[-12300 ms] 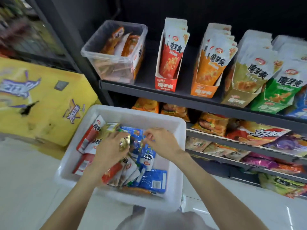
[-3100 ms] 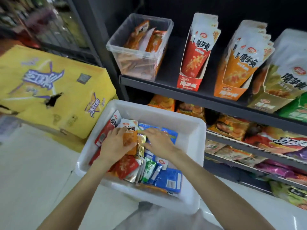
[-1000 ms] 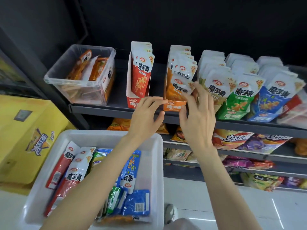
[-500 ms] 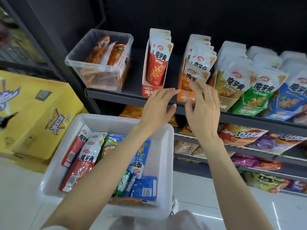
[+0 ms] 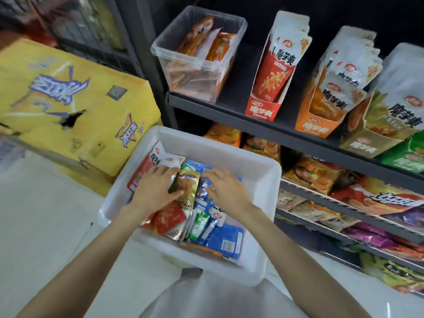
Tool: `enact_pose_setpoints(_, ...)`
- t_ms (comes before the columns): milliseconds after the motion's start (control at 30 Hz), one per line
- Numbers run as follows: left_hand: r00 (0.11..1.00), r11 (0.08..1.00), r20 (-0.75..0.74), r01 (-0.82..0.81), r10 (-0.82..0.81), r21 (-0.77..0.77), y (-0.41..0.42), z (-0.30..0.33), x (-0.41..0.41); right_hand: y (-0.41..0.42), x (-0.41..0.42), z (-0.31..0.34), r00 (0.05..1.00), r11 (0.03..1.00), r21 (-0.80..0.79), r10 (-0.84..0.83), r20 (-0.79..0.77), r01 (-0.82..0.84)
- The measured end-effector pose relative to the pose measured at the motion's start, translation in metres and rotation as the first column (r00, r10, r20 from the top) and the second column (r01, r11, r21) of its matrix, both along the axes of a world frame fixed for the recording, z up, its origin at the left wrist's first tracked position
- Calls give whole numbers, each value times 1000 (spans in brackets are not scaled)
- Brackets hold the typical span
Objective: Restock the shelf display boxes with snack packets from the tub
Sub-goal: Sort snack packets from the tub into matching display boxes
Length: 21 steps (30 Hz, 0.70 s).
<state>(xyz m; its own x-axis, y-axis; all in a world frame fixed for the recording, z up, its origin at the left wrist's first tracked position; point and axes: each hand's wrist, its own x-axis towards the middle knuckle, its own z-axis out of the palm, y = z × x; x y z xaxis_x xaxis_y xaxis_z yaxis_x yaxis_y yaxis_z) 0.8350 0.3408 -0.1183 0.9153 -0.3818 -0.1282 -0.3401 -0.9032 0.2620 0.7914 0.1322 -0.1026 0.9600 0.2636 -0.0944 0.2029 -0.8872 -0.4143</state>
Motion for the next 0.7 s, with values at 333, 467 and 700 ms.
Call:
enact_pose_setpoints(333, 995, 998, -82, -56, 57, 7, 21, -13, -3, 45, 42, -36, 838, 849, 201, -390, -382, 488)
enact_pose_setpoints(467, 984, 938, -27, -179, 179, -297, 16, -5, -4, 25, 27, -17, 802, 735, 323, -521, -292, 596)
enact_pose_setpoints(700, 794, 454, -543, -604, 273, -655, -39, 36, -21, -16, -15, 52, 638, -49, 846, -633, -438, 532)
